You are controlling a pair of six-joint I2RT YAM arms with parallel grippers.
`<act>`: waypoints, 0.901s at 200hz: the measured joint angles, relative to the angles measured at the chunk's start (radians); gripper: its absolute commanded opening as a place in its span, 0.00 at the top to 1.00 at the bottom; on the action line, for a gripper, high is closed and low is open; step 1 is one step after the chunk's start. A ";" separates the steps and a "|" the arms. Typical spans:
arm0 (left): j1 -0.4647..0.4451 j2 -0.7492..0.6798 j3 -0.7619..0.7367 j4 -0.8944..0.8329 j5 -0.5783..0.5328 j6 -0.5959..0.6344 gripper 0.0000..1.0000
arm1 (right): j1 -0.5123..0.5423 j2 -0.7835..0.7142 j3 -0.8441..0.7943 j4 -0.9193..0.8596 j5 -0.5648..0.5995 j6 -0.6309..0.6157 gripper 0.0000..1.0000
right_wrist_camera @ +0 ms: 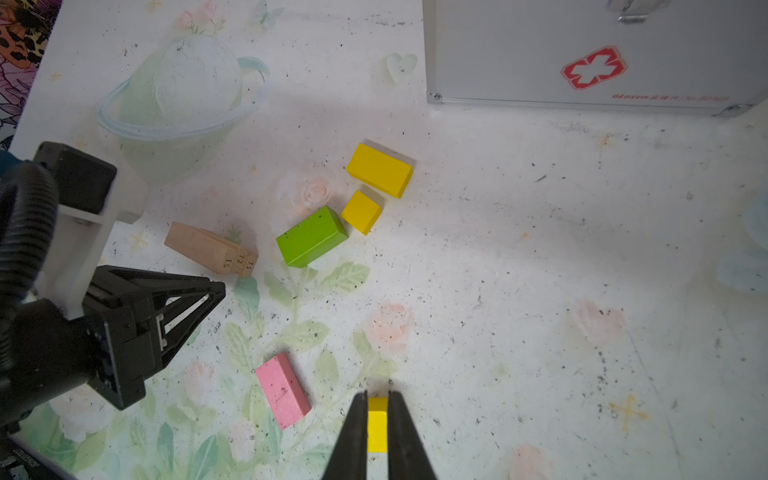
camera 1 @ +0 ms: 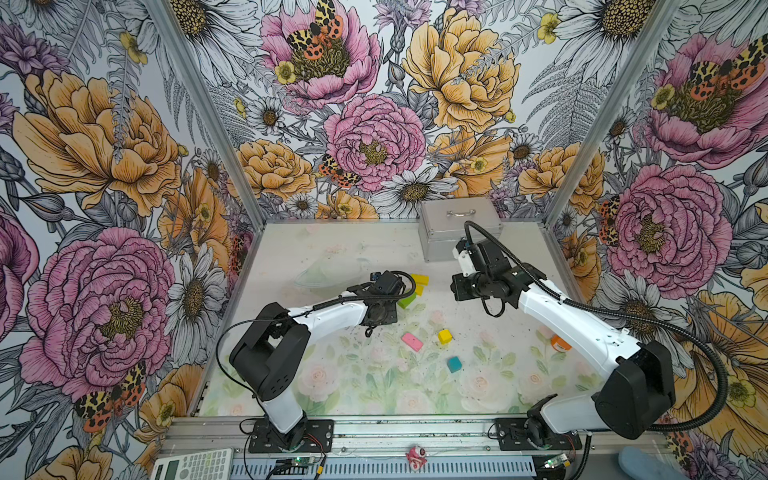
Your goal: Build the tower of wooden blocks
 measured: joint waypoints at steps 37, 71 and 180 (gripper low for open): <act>0.006 0.003 0.013 0.000 0.000 0.012 0.76 | -0.002 0.000 0.000 0.000 -0.001 0.000 0.87; 0.011 0.009 0.031 0.000 0.000 0.019 0.76 | -0.002 0.000 0.000 0.000 -0.003 0.000 0.87; -0.015 0.010 0.046 -0.021 0.000 0.023 0.68 | -0.002 0.000 0.000 0.000 -0.011 0.000 0.76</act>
